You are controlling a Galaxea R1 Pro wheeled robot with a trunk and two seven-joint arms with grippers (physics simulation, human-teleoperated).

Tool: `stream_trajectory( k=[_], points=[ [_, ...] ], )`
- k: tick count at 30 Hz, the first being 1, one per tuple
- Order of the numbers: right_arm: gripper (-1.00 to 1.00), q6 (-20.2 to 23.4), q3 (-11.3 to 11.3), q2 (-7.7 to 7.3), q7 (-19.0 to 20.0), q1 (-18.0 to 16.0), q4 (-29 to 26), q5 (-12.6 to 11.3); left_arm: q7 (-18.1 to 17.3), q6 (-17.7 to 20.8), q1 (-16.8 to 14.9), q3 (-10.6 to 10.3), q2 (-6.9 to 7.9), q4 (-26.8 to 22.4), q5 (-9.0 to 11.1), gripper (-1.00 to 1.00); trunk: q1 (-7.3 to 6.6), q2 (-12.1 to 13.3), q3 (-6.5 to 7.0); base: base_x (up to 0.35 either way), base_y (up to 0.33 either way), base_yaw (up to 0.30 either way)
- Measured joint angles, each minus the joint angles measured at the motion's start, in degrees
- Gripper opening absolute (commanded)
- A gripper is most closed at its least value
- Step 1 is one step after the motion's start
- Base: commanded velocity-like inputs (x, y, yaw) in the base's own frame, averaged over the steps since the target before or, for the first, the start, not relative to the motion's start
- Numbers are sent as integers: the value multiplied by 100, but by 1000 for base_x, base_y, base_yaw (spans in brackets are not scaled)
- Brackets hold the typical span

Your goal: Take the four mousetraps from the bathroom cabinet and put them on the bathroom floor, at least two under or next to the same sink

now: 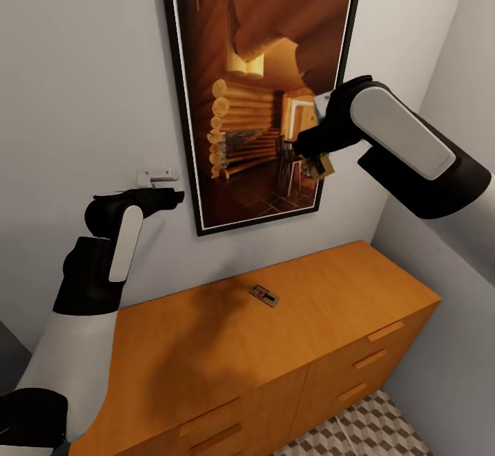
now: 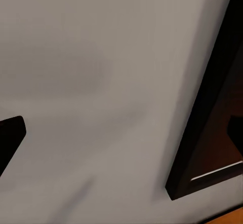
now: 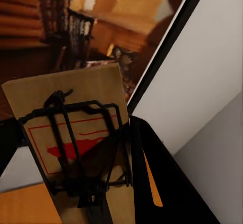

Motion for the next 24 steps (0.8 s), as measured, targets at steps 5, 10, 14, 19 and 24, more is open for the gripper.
stream_trajectory(
  k=[5, 10, 14, 19, 24],
  points=[
    [-100, 7, -131, -11, 0, 19, -185, 10, 3, 0, 62, -2, -2, -5, 23, 100, 0, 0, 0, 0, 0, 0],
    [-100, 13, -192, -26, 1, 27, -283, 31, 7, 0, 131, 0, -16, -8, 23, 100, 0, 0, 0, 0, 0, 0],
    [-100, 17, -214, -21, 1, 42, -307, 50, 20, 0, 151, 5, -119, -10, 8, 100, 0, 0, 0, 0, 0, 0],
    [-100, 11, -228, -22, 0, 96, -313, 220, 224, 1, 161, 27, -339, 2, -9, 100, 0, 0, 0, 0, 0, 0],
    [-100, -2, -233, -11, 1, 162, -293, 426, 511, 2, 170, 42, -443, 43, 11, 100, 0, 0, 0, 0, 0, 0]
  ],
)
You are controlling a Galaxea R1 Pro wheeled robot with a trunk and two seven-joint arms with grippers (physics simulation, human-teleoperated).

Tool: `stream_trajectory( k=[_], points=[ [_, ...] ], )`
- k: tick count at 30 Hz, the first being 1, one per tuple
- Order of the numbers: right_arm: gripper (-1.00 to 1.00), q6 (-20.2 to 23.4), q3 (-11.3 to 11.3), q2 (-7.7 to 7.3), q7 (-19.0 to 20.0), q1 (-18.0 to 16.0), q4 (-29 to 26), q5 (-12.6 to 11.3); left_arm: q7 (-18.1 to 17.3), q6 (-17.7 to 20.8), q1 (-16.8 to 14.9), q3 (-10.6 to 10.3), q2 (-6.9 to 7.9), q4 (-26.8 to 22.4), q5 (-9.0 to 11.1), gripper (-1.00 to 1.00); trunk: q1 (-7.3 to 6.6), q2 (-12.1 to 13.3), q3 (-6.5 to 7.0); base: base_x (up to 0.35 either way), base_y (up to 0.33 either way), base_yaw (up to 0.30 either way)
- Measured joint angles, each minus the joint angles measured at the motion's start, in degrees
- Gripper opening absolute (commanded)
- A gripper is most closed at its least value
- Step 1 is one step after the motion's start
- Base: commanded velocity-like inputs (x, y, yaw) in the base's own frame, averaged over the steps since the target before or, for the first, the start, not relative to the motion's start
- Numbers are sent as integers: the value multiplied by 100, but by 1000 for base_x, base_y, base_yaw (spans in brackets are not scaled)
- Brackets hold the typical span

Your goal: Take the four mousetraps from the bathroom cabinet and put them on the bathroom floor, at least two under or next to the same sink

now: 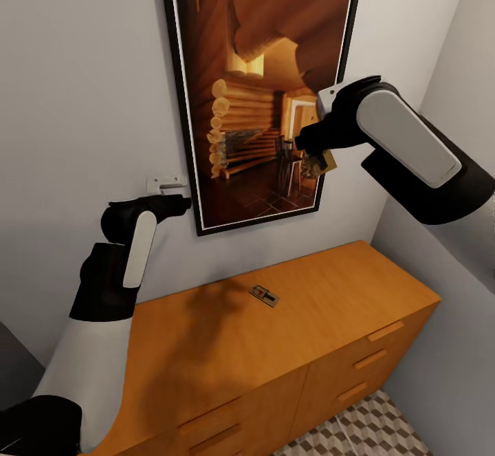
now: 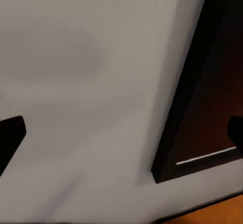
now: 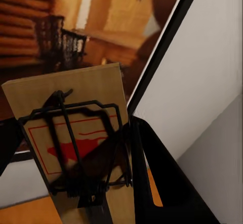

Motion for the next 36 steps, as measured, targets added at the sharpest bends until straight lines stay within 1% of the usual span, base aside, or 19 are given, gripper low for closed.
stream_trajectory(
  k=[3, 6, 10, 19, 25, 36],
  points=[
    [-100, -32, -26, 11, 0, 74, 19, 57, 80, 0, 2, 5, -43, 24, 12, 100, 0, 0, 0, 0, 0, 0],
    [-100, -192, -206, 29, -1, 216, 33, 115, 133, 0, 3, 9, -71, 63, 18, 100, 0, 0, 0, 0, 0, 0],
    [-100, -416, -327, 31, -1, 312, 55, 221, 156, 0, 3, 20, -81, 107, 18, 100, 0, 0, 0, 0, 0, 0],
    [-100, -601, -381, 14, -2, 400, 88, 365, 177, 1, 3, 26, -89, 155, 18, 100, 0, 0, 0, 0, 0, 0],
    [-100, -636, -338, 0, -2, 444, 125, 401, 181, 1, 4, 27, -91, 166, 16, 100, 0, 0, 0, 0, 0, 0],
    [-100, -644, -383, 26, -2, 526, 168, 510, 181, 1, 4, 27, -91, 168, 15, 100, 0, 0, 0, 0, 0, 0]
  ],
)
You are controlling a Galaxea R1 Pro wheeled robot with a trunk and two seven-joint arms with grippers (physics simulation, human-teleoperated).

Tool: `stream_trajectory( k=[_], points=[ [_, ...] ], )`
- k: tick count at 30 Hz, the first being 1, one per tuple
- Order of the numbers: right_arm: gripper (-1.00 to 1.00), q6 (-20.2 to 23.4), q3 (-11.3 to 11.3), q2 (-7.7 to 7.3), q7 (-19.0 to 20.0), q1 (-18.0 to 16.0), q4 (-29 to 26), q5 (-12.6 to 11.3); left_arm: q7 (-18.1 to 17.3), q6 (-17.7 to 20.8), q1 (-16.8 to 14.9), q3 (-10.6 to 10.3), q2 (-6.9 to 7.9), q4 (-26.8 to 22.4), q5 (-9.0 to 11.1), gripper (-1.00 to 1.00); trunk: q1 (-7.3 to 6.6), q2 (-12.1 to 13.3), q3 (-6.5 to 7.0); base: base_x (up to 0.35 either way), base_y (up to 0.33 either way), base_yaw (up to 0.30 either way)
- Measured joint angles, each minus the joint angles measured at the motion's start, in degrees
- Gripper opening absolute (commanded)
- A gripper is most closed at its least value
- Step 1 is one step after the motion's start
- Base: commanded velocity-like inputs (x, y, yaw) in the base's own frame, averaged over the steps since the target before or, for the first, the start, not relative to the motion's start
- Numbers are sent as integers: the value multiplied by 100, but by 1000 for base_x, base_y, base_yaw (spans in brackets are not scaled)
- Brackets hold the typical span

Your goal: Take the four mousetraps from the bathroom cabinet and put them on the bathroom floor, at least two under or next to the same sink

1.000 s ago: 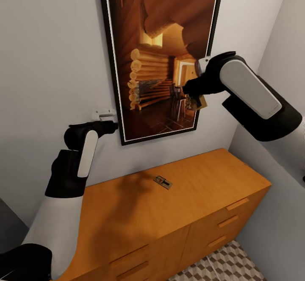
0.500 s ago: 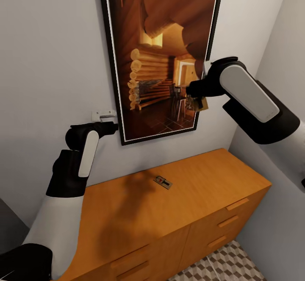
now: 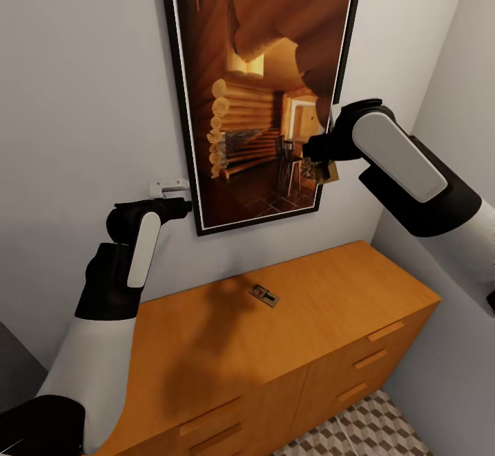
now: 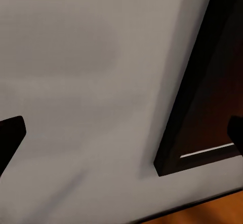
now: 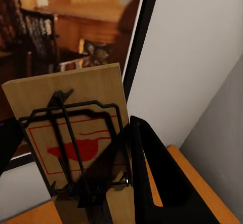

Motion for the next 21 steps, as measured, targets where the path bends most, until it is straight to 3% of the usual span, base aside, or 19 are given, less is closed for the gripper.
stream_trajectory(
  k=[21],
  points=[
    [-100, -2, 45, 5, 0, 37, -14, 50, 0, 0, -1, 0, 2, -1, 5, 100, 0, 0, 0, 0, 0, 0]
  ],
)
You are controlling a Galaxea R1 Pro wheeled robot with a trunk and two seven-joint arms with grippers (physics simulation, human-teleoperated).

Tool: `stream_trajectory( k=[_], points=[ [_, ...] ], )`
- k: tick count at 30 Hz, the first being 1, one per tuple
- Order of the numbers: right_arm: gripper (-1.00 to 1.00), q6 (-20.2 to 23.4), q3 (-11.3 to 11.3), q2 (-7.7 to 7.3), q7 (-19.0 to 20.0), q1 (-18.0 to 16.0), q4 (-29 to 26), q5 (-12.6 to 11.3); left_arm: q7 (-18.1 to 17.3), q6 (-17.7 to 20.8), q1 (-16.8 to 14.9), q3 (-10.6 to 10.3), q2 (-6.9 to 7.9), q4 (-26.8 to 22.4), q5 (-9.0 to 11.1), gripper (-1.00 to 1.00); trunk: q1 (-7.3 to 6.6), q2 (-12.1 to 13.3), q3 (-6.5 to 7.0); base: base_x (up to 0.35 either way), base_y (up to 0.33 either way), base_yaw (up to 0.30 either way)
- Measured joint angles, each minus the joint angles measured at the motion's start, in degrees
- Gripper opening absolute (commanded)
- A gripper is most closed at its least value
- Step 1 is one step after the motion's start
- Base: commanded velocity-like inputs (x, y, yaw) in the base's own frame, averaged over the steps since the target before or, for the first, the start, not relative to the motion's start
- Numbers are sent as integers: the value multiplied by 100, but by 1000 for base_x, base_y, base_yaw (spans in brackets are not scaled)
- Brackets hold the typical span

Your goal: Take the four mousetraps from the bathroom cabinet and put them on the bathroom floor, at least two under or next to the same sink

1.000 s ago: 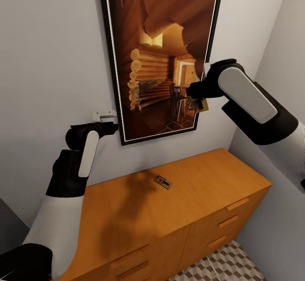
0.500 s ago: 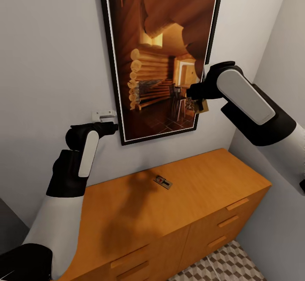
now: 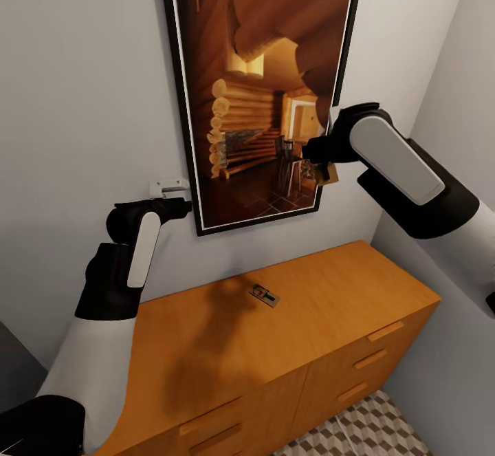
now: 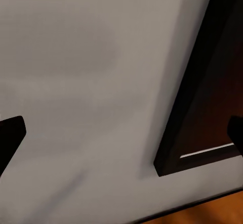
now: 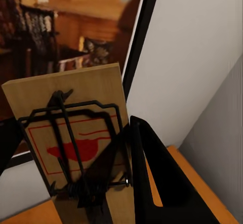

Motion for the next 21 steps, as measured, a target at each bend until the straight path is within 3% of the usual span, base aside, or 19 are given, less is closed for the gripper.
stream_trajectory(
  k=[21],
  points=[
    [-100, 0, 2, -6, 0, 18, -11, 113, -8, 0, 157, -17, 5, -61, 28, 100, 0, 0, 46, -11, -14, 83]
  ],
)
